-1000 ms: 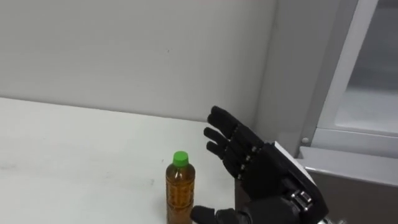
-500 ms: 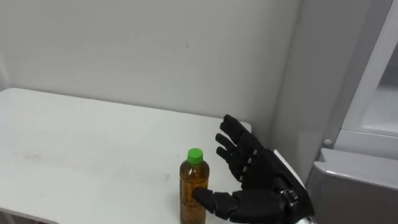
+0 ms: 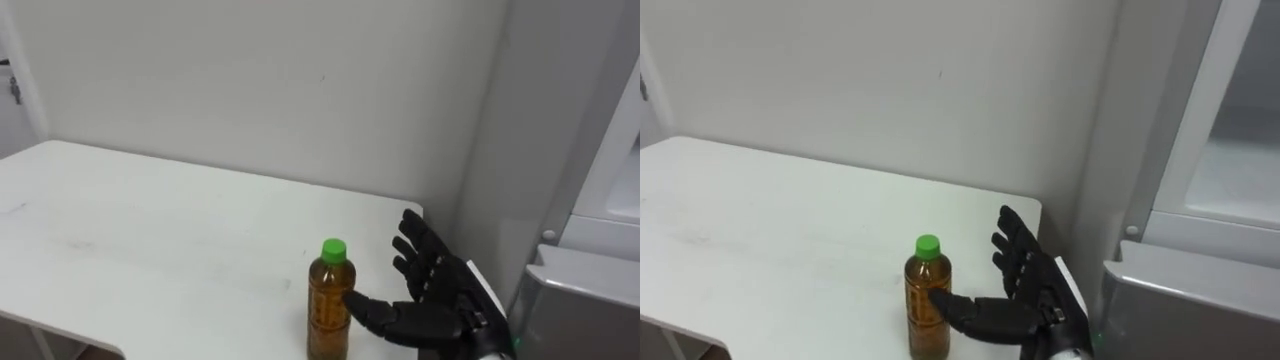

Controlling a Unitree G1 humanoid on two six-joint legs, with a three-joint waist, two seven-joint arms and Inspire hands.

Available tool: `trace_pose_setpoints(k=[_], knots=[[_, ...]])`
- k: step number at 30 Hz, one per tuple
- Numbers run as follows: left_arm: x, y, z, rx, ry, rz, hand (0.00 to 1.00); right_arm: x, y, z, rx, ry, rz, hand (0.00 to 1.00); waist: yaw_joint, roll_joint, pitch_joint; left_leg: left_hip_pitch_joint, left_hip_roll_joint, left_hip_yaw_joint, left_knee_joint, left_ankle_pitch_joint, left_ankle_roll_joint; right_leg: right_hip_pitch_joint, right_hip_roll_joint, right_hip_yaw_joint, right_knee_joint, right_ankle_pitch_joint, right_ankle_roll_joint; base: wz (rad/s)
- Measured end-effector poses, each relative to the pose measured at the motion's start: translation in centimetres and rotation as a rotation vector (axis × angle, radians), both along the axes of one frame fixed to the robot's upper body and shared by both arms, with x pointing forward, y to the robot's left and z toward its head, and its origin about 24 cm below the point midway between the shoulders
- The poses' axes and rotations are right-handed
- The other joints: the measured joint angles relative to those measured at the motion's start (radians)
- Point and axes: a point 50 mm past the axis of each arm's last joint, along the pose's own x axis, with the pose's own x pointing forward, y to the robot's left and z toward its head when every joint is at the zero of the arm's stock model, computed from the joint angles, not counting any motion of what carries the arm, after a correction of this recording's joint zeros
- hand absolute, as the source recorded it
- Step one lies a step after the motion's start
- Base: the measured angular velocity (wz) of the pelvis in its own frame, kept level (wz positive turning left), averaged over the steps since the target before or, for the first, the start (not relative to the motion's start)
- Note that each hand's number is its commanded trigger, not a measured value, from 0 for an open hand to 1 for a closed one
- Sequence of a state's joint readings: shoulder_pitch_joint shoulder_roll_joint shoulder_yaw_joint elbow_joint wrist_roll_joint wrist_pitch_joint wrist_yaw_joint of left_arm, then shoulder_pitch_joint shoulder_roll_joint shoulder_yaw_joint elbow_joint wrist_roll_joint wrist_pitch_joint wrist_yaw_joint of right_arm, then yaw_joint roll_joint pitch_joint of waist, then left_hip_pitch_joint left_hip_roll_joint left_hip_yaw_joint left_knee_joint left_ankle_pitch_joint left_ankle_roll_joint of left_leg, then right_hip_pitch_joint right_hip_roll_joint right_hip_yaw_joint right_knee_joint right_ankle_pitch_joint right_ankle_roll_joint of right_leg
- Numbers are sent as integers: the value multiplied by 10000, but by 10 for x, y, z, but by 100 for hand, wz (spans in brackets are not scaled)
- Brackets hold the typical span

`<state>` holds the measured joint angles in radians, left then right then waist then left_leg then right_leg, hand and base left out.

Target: Put the bottle in the upper fridge

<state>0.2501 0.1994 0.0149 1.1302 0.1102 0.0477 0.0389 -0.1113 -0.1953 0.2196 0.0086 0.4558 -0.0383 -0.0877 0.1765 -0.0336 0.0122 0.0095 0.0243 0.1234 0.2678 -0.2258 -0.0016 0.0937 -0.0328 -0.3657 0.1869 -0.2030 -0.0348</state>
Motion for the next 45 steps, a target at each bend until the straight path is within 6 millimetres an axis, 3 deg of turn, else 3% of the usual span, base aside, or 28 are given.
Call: trace_pose_setpoints(k=[8,24,32,39,45], knots=[[2,0,0,89,174,-360,0,7,-2,-23,-806,972,-382,0,186,-31,-54,-90,-9,-88,-11,52,71,28,-96,-339,11,-19,37,10],[-1,-1,0,-77,460,-503,0,8,-4,-34,-1075,1506,-700,0,262,-61,-30,-158,-170,-349,-84,94,137,82,-173,-562,12,-51,106,5],[2,-3,0,-98,293,-595,0,1,-9,-72,-1638,3121,-799,0,517,-127,-12,-151,-229,-553,-84,116,177,112,-234,-562,0,-57,176,4],[-6,-7,-1,-180,621,-473,0,7,-14,-76,-1885,3275,-993,0,543,-129,-5,-83,-254,-760,-109,124,190,266,-240,-685,7,-70,200,9],[-12,-7,-1,-189,756,-431,0,8,-20,-77,-2013,3346,-1437,0,764,-127,-1,-325,-282,-873,91,135,208,179,-265,-795,8,-94,200,7]])
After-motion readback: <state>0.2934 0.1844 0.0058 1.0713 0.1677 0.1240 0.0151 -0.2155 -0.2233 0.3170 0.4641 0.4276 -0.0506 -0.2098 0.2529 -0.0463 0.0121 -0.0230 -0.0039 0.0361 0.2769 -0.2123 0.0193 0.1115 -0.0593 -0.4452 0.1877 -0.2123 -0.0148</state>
